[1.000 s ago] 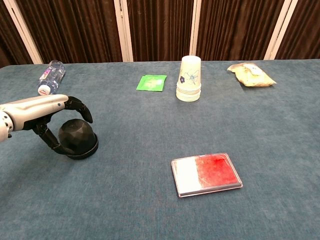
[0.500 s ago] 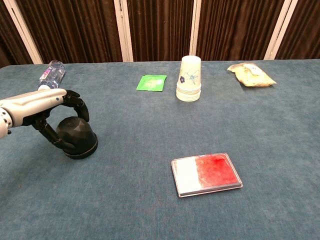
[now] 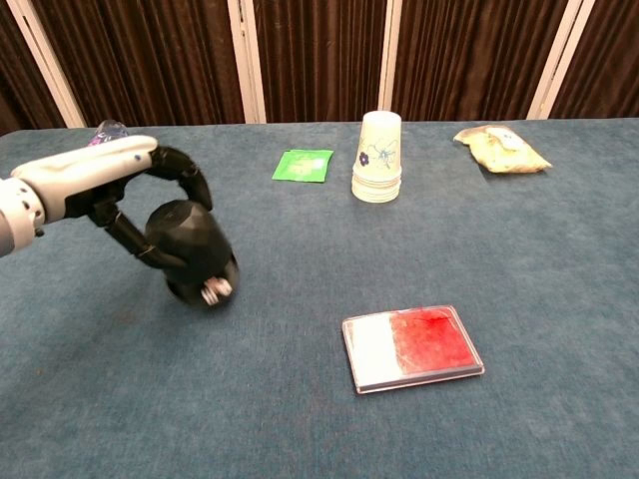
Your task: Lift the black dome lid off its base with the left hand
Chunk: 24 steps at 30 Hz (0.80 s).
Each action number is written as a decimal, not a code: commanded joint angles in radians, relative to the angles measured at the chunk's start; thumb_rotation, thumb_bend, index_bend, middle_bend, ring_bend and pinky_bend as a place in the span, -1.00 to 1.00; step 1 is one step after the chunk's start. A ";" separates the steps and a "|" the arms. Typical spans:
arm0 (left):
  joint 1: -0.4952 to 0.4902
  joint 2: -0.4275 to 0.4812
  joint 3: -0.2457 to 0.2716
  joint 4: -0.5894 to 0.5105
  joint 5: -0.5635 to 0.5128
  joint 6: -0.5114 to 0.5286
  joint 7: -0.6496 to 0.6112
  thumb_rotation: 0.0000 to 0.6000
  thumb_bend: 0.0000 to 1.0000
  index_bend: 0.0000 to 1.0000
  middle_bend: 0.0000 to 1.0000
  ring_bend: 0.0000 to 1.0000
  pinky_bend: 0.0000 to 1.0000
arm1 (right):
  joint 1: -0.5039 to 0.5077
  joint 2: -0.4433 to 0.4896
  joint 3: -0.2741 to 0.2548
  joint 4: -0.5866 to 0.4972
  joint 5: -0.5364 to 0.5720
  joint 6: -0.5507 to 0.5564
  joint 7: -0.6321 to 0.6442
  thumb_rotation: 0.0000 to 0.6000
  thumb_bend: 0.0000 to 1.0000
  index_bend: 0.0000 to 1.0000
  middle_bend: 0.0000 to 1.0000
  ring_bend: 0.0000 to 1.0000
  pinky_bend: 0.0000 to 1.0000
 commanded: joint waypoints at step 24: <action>-0.067 -0.198 -0.047 0.098 0.004 -0.041 -0.147 1.00 -0.33 -0.03 -0.25 -1.00 -1.00 | 0.001 0.004 0.005 0.003 0.009 -0.003 0.002 1.00 -0.70 -0.92 -0.95 -0.94 -0.90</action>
